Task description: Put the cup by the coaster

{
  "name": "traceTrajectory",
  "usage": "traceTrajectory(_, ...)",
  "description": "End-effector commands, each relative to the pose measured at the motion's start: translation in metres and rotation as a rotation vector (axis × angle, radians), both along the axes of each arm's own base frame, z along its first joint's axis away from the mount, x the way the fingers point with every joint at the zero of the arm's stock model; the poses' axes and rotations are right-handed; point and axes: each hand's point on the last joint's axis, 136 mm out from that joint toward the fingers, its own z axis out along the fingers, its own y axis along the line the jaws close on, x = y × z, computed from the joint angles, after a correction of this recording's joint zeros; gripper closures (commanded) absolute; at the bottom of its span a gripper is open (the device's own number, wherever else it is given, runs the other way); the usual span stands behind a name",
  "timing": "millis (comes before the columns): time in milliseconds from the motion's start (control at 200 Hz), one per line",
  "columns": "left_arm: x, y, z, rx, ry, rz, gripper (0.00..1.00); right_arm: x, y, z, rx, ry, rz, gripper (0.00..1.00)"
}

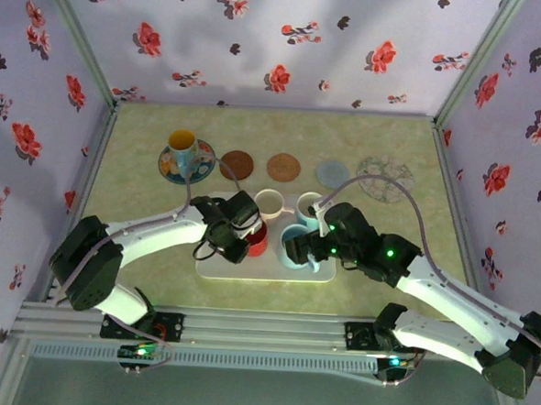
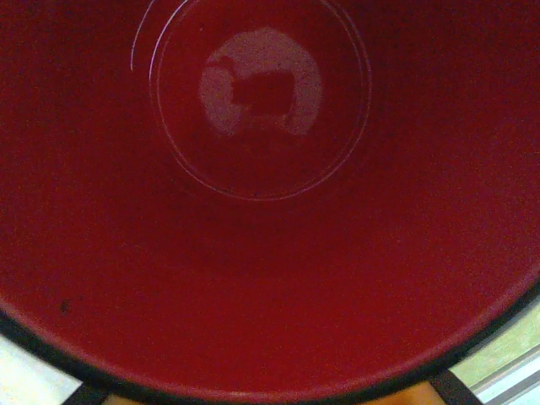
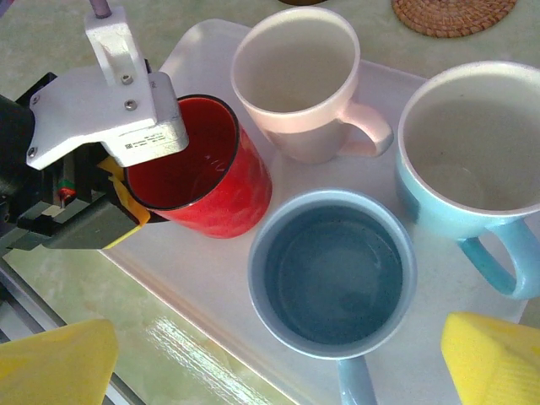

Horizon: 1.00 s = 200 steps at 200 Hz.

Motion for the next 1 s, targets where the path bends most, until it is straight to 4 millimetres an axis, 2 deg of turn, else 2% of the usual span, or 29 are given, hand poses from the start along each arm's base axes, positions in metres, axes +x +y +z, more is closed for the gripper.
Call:
traceTrajectory(0,0.000,-0.002,0.012,-0.013,-0.011,0.001,0.84,0.003,-0.006,0.000,0.003,-0.008,-0.039,0.01)
traceTrajectory(340,-0.009,0.013,0.023,0.001,-0.013,0.019,1.00,0.002,-0.004,0.001,0.009,-0.008,-0.029,0.01)
traceTrajectory(575,-0.009,0.025,0.044,-0.015,-0.065,0.070,1.00,0.006,-0.002,0.010,0.019,-0.041,-0.024,0.01)
traceTrajectory(810,-0.006,0.039,0.066,-0.005,-0.127,0.115,1.00,0.013,0.005,0.033,0.064,-0.098,-0.014,0.00)
traceTrajectory(995,0.005,0.049,0.087,0.014,-0.187,0.156,1.00,0.019,0.016,0.044,0.104,-0.121,-0.008,0.01)
